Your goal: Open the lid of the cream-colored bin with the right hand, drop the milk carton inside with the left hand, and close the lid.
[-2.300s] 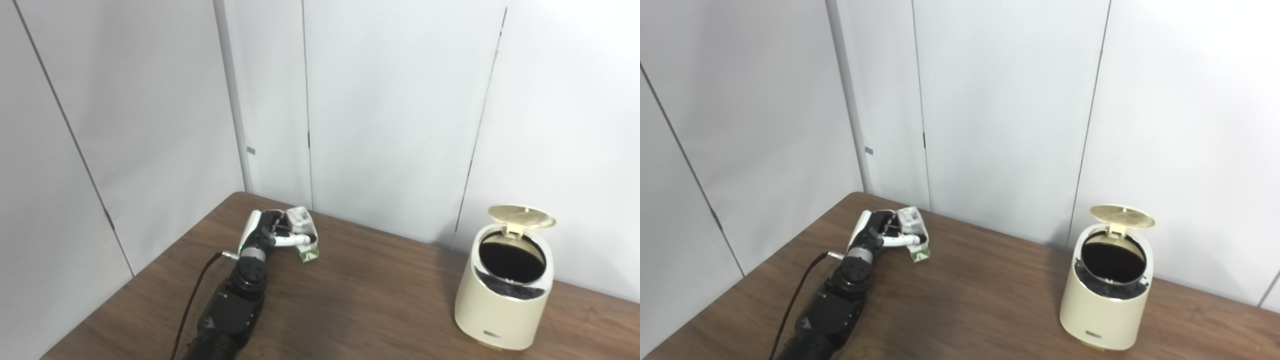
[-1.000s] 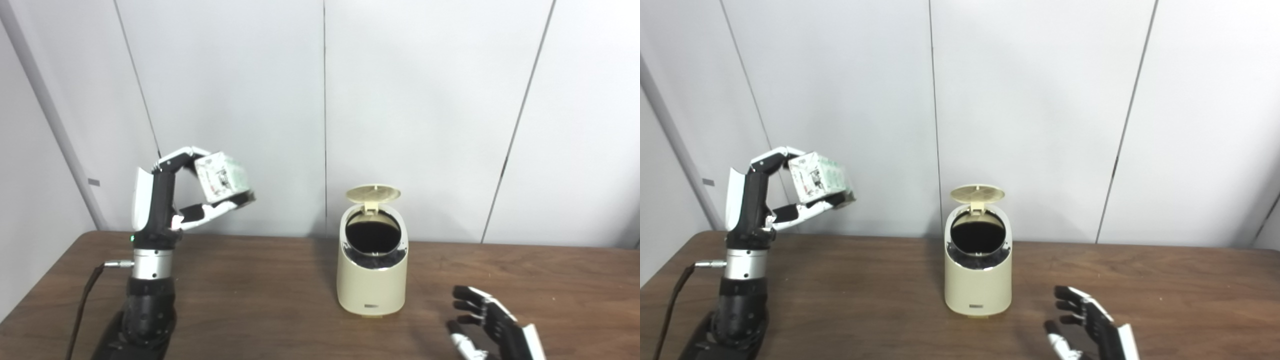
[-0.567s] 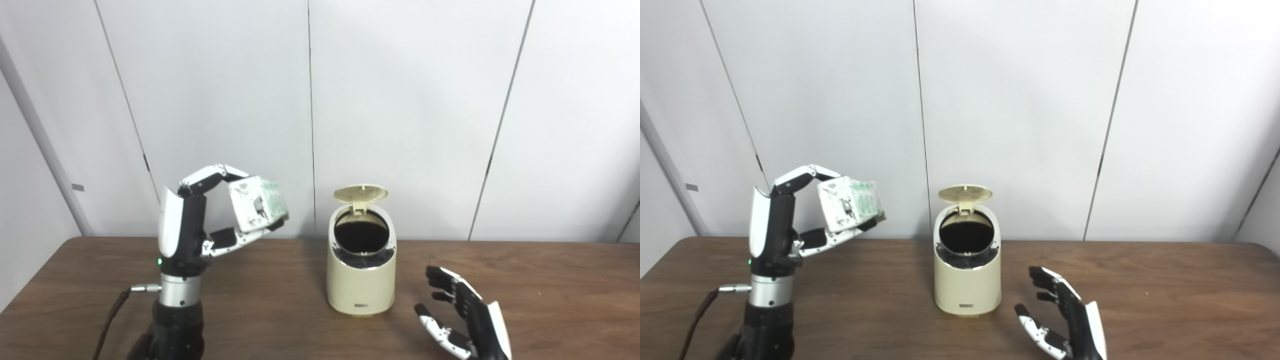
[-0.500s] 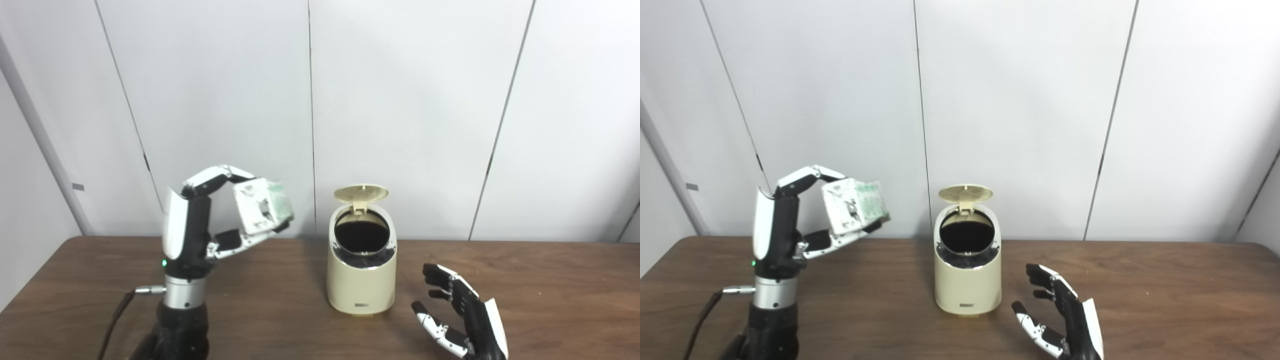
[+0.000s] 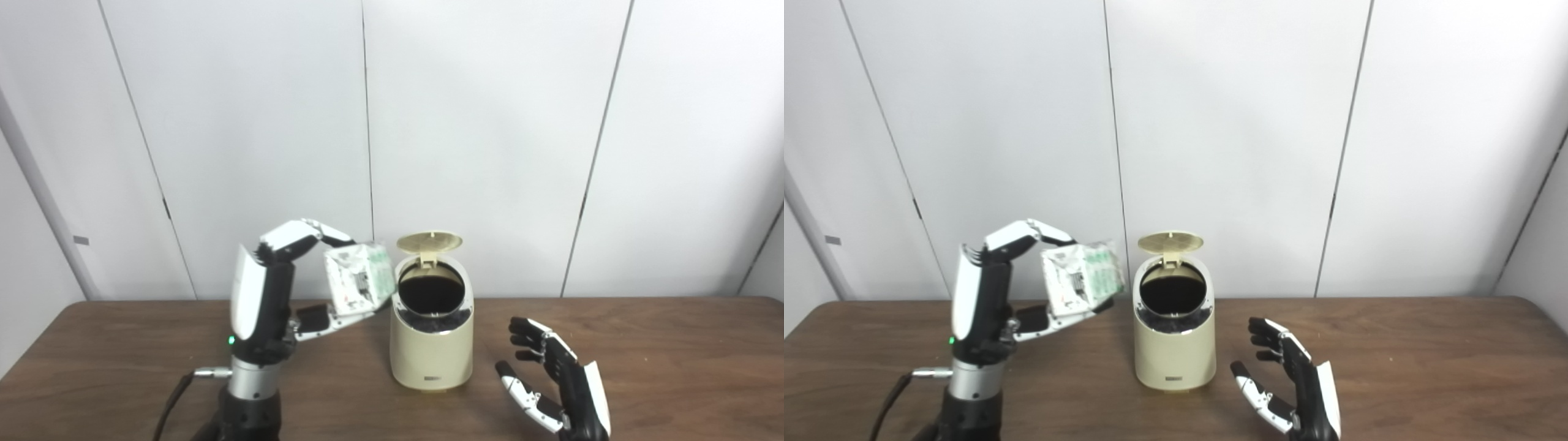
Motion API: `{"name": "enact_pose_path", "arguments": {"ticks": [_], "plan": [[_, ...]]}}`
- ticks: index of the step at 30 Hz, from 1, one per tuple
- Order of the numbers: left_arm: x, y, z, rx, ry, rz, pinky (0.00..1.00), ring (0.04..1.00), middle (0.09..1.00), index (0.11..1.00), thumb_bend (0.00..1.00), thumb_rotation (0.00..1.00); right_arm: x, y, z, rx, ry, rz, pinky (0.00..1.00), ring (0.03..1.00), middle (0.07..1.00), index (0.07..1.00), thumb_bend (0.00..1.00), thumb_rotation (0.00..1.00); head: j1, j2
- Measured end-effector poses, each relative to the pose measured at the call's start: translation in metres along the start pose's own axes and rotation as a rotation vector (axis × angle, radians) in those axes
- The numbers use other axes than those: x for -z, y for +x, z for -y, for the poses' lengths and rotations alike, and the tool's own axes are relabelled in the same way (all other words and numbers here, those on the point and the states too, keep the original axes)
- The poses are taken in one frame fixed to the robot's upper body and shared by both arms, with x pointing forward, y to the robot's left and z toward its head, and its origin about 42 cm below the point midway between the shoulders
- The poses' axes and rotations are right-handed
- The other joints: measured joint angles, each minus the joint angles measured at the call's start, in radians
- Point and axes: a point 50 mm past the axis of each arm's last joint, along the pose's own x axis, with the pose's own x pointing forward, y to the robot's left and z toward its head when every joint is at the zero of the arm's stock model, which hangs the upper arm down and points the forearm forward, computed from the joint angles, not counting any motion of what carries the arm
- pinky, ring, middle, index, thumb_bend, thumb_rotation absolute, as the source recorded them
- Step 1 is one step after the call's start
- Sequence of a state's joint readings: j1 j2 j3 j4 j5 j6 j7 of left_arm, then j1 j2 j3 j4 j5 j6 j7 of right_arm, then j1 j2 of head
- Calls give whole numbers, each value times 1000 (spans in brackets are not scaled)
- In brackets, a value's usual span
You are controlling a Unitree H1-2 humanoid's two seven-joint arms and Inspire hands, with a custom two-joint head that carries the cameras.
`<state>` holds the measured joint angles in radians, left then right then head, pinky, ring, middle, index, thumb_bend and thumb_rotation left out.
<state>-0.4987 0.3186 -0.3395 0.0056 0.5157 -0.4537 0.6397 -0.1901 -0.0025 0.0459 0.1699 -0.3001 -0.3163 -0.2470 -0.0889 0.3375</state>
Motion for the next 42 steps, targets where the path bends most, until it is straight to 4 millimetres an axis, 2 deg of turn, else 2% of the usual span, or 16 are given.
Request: {"name": "enact_pose_path", "arguments": {"ticks": [6, 10, 13, 19, 31, 35, 38, 42], "plan": [[7, 4, 20, 25, -37, -19, 493, 469, 477, 465, 505, 0, -2, -1, -1, 9, -7, 0, 654, 744, 759, 751, 223, 225, -15, 6], [9, -5, 34, 72, -63, -48, 485, 466, 478, 466, 505, 0, -3, -2, -1, 9, -25, -23, 663, 753, 766, 755, 223, 223, -28, 11], [10, -9, 45, 84, -76, -63, 474, 465, 475, 473, 505, 0, -4, -5, -1, 11, -29, -36, 669, 756, 766, 756, 228, 182, -41, 17], [12, -11, 64, 108, -89, -71, 457, 469, 473, 472, 505, 0, -14, -22, -15, 2, 10, -47, 676, 762, 770, 762, 224, 176, -58, 34], [26, -24, 83, 145, -78, -145, 417, 437, 489, 486, 504, 0, -19, -33, -19, -11, 12, -55, 655, 754, 770, 763, 219, 247, -75, 55], [27, -27, 87, 150, -82, -160, 431, 435, 487, 488, 504, 0, -19, -35, -20, -11, 11, -70, 653, 749, 767, 761, 228, 309, -78, 57], [29, -30, 89, 160, -79, -174, 408, 443, 485, 485, 504, 0, -21, -40, -21, -7, 15, -79, 650, 744, 763, 755, 234, 297, -83, 63], [27, -30, 93, 160, -80, -159, 449, 472, 476, 473, 504, 0, -22, -43, -22, -6, 20, -82, 644, 741, 762, 751, 233, 252, -84, 63]]}}
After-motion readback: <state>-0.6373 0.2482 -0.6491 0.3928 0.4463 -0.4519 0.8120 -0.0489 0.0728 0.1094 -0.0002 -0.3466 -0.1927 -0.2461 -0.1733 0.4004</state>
